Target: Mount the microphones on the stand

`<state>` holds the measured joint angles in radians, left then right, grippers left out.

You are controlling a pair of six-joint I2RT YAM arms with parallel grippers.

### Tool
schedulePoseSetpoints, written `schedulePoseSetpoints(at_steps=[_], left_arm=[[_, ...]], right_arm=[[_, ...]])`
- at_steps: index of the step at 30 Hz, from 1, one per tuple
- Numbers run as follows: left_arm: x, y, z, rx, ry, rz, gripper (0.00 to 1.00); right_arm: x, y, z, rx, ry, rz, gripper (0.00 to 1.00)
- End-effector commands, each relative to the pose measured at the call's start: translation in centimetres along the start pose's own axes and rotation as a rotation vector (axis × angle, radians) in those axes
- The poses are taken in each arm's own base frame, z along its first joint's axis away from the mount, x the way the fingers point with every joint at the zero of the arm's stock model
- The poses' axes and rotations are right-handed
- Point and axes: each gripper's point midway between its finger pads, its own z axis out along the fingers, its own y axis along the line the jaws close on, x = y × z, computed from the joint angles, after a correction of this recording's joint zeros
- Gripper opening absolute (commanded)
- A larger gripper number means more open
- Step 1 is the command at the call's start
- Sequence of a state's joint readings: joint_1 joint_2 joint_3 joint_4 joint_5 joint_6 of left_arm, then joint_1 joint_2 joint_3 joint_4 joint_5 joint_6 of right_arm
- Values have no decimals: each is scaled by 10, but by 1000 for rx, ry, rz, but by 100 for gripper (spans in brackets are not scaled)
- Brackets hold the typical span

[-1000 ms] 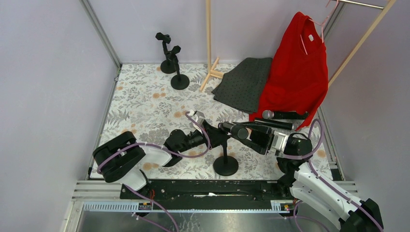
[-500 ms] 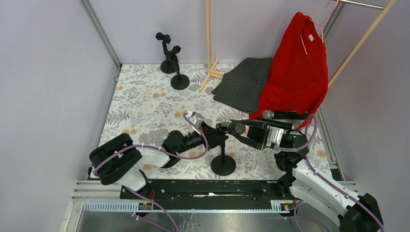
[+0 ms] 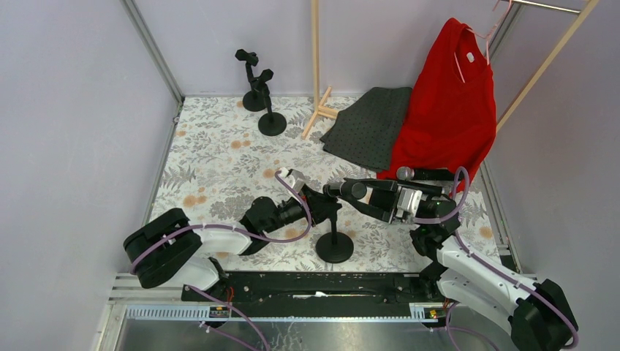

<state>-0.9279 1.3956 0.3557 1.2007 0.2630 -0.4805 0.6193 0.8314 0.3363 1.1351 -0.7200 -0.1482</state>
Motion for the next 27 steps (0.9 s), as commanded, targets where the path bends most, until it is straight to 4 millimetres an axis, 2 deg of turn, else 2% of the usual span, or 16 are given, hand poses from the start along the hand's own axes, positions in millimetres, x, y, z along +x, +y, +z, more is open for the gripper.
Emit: schedulePoseSetpoints(at_steps=[1, 27], left_arm=[[-73, -100, -8, 408, -244, 257, 0], [-96, -119, -22, 444, -303, 293, 0]], right_arm=[[135, 28, -48, 53, 437, 271, 0], [173, 44, -61, 27, 554, 296, 0]])
